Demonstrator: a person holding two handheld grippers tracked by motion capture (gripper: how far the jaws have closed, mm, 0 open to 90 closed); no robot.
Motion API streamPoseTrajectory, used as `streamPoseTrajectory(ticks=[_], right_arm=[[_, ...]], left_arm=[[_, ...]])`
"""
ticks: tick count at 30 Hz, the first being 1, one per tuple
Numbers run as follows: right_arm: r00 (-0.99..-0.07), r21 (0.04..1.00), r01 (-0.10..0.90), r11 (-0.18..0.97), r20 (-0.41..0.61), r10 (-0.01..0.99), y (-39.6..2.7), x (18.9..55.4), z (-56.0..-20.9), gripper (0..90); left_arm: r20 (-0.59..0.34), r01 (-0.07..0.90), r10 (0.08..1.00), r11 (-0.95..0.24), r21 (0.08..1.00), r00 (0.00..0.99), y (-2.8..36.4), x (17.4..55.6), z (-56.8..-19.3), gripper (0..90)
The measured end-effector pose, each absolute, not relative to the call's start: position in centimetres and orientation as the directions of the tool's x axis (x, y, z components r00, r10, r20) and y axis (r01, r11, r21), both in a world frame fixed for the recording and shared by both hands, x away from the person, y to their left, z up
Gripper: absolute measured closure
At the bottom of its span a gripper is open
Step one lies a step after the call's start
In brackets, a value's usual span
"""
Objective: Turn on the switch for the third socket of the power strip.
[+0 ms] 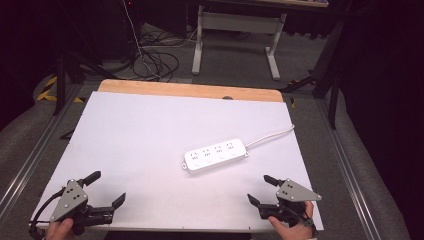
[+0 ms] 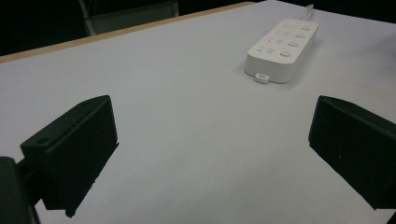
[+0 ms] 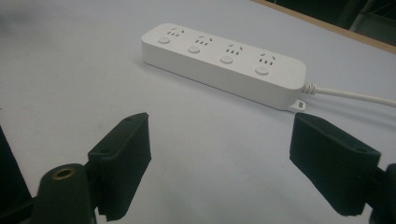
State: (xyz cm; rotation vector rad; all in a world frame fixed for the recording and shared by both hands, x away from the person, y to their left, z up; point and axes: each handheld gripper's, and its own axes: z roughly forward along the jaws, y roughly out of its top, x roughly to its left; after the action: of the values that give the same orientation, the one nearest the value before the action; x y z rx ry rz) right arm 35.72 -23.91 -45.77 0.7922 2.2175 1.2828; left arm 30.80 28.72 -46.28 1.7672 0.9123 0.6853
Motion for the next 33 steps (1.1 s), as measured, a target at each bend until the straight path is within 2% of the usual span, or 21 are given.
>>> streamPoseTrajectory(ticks=[33], right_arm=[[-0.755,0.875,0.247,0.417,-0.096,0.649,-23.59,35.62,-45.48,20.7]], left_arm=[[0.047,0.258,0.833,-0.224,0.940,0.551,28.59,30.67,-46.26,1.6]])
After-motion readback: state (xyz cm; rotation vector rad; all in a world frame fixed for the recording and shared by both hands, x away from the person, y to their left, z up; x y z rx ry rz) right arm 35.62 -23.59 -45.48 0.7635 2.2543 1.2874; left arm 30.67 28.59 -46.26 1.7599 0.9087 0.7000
